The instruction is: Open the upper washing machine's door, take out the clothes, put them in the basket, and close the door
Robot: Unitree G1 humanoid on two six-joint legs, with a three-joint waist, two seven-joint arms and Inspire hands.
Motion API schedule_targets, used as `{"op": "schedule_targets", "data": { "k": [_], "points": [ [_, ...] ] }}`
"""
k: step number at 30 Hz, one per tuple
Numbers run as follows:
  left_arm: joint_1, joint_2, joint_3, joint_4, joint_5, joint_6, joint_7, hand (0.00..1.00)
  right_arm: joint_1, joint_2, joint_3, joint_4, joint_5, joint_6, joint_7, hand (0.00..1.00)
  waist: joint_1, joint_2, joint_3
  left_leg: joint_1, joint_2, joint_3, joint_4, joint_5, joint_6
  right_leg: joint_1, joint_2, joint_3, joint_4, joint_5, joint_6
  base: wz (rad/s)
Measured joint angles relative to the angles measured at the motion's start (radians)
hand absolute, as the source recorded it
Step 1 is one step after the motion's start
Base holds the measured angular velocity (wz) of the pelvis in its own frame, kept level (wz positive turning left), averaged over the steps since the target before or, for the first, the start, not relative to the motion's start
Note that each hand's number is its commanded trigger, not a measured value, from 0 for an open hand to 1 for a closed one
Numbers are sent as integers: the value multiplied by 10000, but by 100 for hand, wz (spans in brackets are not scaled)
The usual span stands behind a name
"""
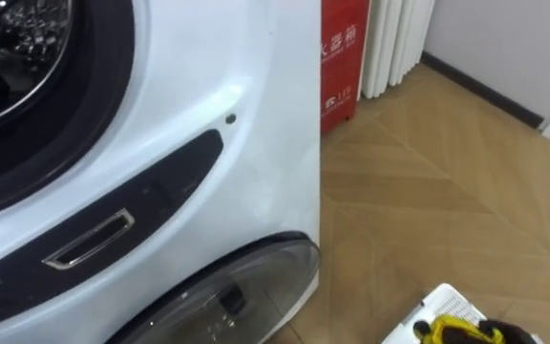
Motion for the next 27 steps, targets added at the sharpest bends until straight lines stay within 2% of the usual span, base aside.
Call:
{"op": "schedule_targets", "data": {
  "k": [3, 4, 5, 6, 9, 10, 12, 16, 20, 23, 27],
  "points": [
    [-245, -5, -298, 157, 5, -38, 0, 0, -17, 44, 111, 271, 25, -82, -127, 100, 53, 11, -3, -262, -78, -207, 46, 65, 59, -282, -97, -122, 182, -56, 14, 19],
    [-275, -14, -372, 208, 2, -40, 0, 0, -29, 56, 129, 316, 26, -102, -160, 64, 61, 11, -3, -284, -83, -218, 69, 74, 62, -319, -103, -126, 211, -71, 17, 11],
    [-342, -47, -494, 344, -1, -40, -1, 0, -61, 68, 187, 475, 39, -179, -170, 55, 66, 9, -2, -298, -103, -250, 80, 75, 63, -373, -112, -143, 318, -147, 8, 10],
    [-393, -98, -516, 386, -3, -39, -2, 0, -92, 69, 187, 672, 116, -215, -194, 1, 71, 9, -1, -295, -167, -303, 83, 82, 59, -395, -122, -184, 389, -207, -5, 11],
    [-435, -99, -510, 421, -38, -82, 0, 0, -126, 62, 173, 815, 309, -231, -202, 0, 81, -9, 7, -369, -217, -404, 65, 137, 84, -548, -167, -195, 498, -280, -11, 10],
    [-458, -99, -507, 421, -200, -93, 3, 0, -168, 60, 173, 961, 370, -274, -197, 0, 75, -10, 7, -429, -236, -612, 68, 161, 100, -581, -191, -195, 495, -287, -20, 11],
    [-503, -100, -507, 399, -308, -105, 15, 0, -168, 60, 173, 1111, 476, -291, -195, 0, 66, -31, 19, -481, -264, -710, 63, 219, 117, -607, -233, -224, 499, -288, -24, 12],
    [-549, -107, -513, 394, -1013, -125, 230, 0, -205, 60, 175, 1375, 937, -302, -208, 0, 40, -50, 27, -564, -278, -749, 67, 262, 124, -624, -261, -221, 481, -320, 45, 3],
    [-536, -107, -510, 375, -1161, -307, 442, 0, -194, 35, 176, 1484, 1074, -305, -215, 0, -25, -61, 34, -616, -262, -767, 32, 257, 130, -642, -262, -237, 475, -281, 60, 0],
    [-537, -106, -479, 388, -1172, -380, 617, 0, -187, 27, 161, 1485, 1101, -308, -317, 0, -46, -58, 31, -617, -254, -776, 12, 253, 132, -643, -253, -259, 472, -203, -64, 0],
    [-511, -101, -452, 378, -1174, -382, 698, 0, -205, 27, 146, 1486, 1095, -377, -463, 0, -34, -55, 29, -622, -255, -782, -20, 252, 134, -666, -232, -298, 477, -204, -68, 0]
  ]
}}
